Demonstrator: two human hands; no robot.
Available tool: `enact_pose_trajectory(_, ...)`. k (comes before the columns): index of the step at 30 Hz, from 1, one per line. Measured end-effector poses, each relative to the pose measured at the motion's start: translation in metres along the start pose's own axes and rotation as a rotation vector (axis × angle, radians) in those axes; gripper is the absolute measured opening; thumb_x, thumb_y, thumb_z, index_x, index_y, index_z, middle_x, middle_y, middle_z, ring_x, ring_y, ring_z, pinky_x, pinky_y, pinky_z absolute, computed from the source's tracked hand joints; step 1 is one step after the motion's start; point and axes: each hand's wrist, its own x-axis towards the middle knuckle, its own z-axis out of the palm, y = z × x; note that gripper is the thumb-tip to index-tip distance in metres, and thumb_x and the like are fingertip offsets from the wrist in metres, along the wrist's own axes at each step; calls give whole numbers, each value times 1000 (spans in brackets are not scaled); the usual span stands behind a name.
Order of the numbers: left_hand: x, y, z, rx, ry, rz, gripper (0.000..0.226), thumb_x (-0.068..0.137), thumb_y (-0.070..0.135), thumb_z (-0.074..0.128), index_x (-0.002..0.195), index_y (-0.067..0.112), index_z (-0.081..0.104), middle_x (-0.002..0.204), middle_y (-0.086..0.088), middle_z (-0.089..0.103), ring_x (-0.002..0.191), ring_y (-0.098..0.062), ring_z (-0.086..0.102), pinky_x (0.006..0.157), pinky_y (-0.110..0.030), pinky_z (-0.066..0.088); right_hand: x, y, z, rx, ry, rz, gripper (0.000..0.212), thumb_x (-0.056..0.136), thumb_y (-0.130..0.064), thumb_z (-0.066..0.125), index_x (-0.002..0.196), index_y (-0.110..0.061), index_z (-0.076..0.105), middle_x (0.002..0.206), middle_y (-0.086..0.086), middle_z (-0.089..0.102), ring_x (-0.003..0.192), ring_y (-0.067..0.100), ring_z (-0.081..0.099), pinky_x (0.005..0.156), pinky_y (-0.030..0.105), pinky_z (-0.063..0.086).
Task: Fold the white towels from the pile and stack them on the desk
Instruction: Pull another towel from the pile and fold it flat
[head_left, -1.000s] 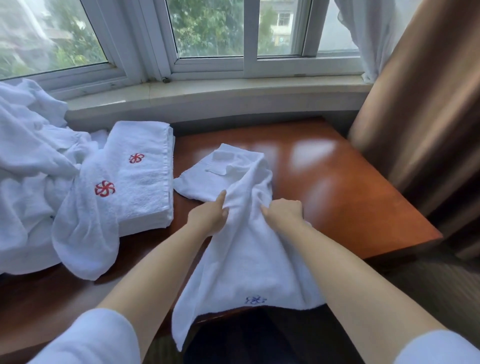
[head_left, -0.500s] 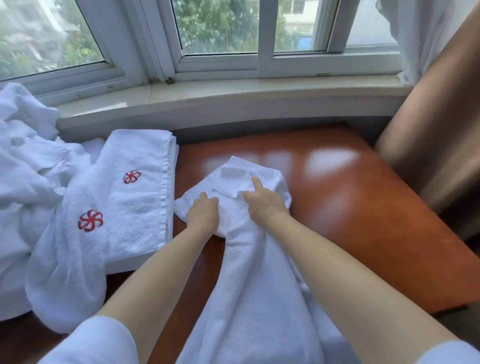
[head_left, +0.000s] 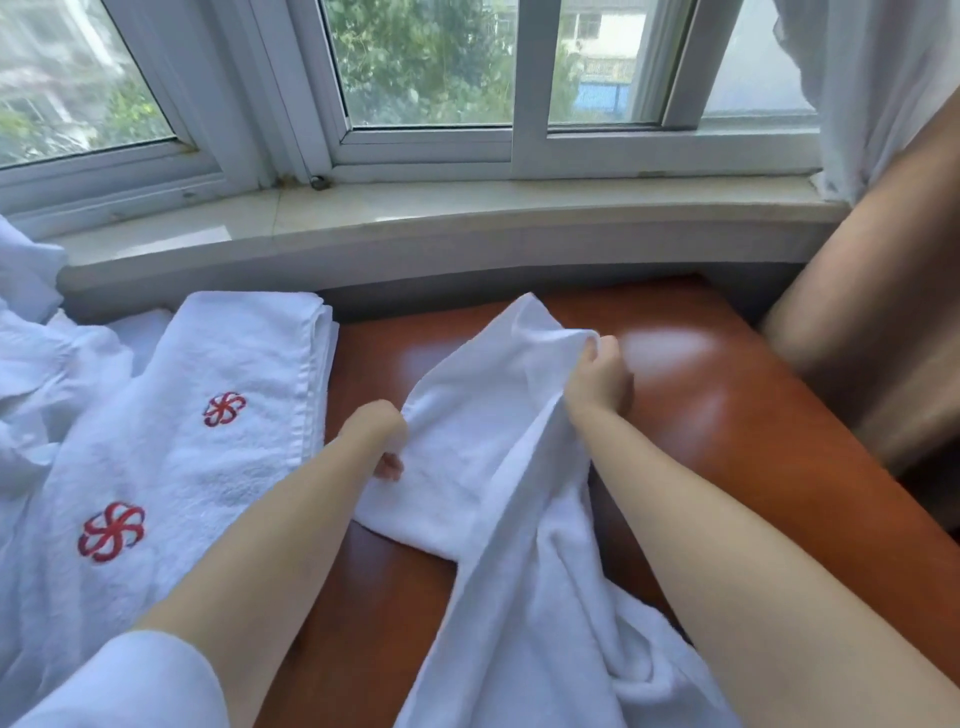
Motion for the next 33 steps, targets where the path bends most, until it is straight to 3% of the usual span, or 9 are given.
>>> enact_pose_trajectory(6, 6, 20, -5, -145, 438, 322, 33, 90, 5, 45, 122, 4, 40, 112, -18, 58, 100, -36, 59, 80, -42, 52, 22, 2, -28, 56, 119, 100, 34, 104, -30, 30, 103, -4, 51, 106, 20, 63, 95, 37, 57, 70, 32, 33)
enact_pose_trajectory(9, -5, 44, -15, -395, 330, 526, 16, 97, 14, 37, 112, 13, 35, 99, -10, 50, 87, -25, 48, 63, -31, 41, 15, -4, -31, 176, 107, 96, 33, 103, -29, 31, 107, -4, 52, 108, 18, 63, 97, 35, 57, 72, 31, 33)
enact_pose_trajectory(14, -29, 56, -10, -615, -31, 557, 64, 99, 23, 44, 153, 25, 11, 157, -5, 19, 137, -29, 34, 111, -45, 30, -14, -42, -31, 461, 34, 51, 35, 103, -27, 32, 115, -3, 56, 108, 13, 62, 103, 28, 57, 75, 23, 33)
enact_pose_trajectory(18, -38, 31, -6, -809, -353, 469, 46, 92, 28, 49, 134, 12, 43, 121, -12, 62, 88, -26, 65, 81, -39, 52, -34, -91, -27, 838, -414, 7, 38, 103, -32, 35, 93, -13, 67, 90, 4, 69, 86, 29, 67, 75, 32, 52)
enact_pose_trajectory(21, -38, 16, -3, -860, -434, 451, 32, 92, 34, 45, 110, 16, 64, 99, -7, 72, 86, -23, 69, 78, -37, 54, -36, -80, -23, 855, -543, 150, 40, 101, -41, 35, 90, -17, 65, 98, -1, 70, 76, 27, 67, 64, 29, 50)
enact_pose_trajectory(25, -35, -2, 7, -990, -335, 290, 54, 95, 53, 41, 126, 12, 56, 110, -11, 68, 96, -27, 66, 81, -37, 55, -41, 1, -12, 155, -427, 185, 28, 94, -24, 51, 67, -19, 49, 87, 10, 52, 84, 23, 45, 74, 29, 34)
enact_pose_trajectory(27, -33, -9, 13, -873, -209, 237, 70, 89, 48, 61, 140, 2, 42, 130, -15, 56, 112, -33, 59, 91, -43, 52, -53, 23, -14, -46, -474, 235, 7, 86, -20, 59, 90, -14, 60, 105, 13, 49, 93, 25, 49, 80, 29, 40)
enact_pose_trajectory(29, -31, -15, 22, -793, -108, 189, 65, 81, 16, 74, 133, -8, 45, 122, -22, 58, 103, -37, 62, 80, -41, 53, -63, 24, -12, 5, -541, 280, 49, 83, -19, 67, 128, -3, 53, 121, 13, 52, 107, 27, 55, 87, 30, 44)
enact_pose_trajectory(33, -39, -15, 31, -679, -103, 177, 43, 83, -6, 59, 125, -10, 52, 108, -23, 60, 91, -31, 61, 82, -39, 50, -76, 5, -8, 232, -685, 406, 43, 79, -17, 72, 115, 0, 56, 104, 13, 65, 86, 27, 62, 68, 29, 48)
